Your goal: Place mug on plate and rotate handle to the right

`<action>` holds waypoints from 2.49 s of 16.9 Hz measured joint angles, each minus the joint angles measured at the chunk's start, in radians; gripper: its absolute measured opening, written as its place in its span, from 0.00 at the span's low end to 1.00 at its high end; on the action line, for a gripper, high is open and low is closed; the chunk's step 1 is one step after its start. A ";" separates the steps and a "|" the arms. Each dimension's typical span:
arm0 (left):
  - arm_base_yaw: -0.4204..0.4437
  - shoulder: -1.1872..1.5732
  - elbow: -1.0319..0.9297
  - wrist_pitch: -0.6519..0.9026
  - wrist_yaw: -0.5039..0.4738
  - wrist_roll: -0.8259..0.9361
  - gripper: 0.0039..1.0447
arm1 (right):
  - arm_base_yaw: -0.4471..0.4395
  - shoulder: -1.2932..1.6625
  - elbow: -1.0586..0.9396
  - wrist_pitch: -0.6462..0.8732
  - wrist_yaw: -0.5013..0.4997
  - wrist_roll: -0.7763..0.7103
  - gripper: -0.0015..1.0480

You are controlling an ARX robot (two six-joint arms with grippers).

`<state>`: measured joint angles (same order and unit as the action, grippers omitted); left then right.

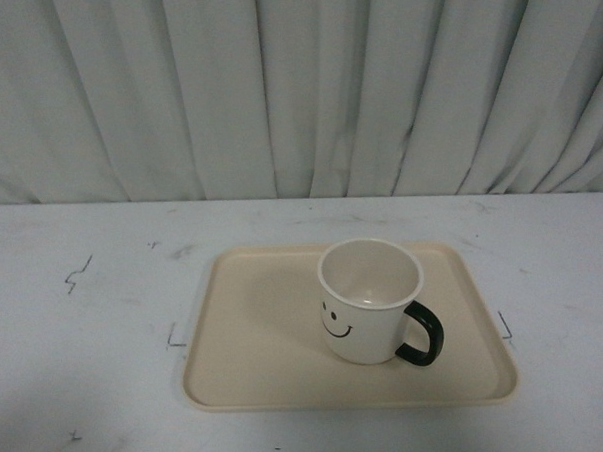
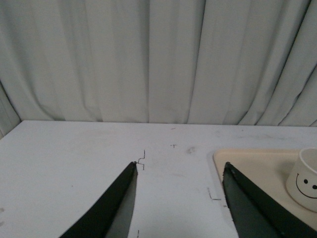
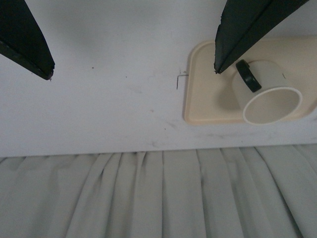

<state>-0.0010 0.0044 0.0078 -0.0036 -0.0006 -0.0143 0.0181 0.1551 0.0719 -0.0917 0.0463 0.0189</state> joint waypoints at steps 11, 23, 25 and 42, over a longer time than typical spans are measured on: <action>0.000 0.000 0.000 0.000 0.001 0.001 0.94 | 0.226 1.488 1.019 -0.208 -0.081 -0.117 0.94; 0.000 0.000 0.000 0.000 0.000 0.001 0.94 | 0.291 1.947 1.303 -0.294 -0.074 0.184 0.52; 0.000 0.000 0.000 0.000 0.000 0.001 0.94 | 0.291 1.956 1.321 -0.306 -0.075 0.193 0.33; 0.000 0.000 0.000 0.000 0.000 0.001 0.94 | 0.322 2.095 1.661 -0.666 -0.320 -0.706 0.03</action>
<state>-0.0010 0.0044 0.0078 -0.0032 -0.0002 -0.0132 0.3397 2.2498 1.7325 -0.7578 -0.2733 -0.6872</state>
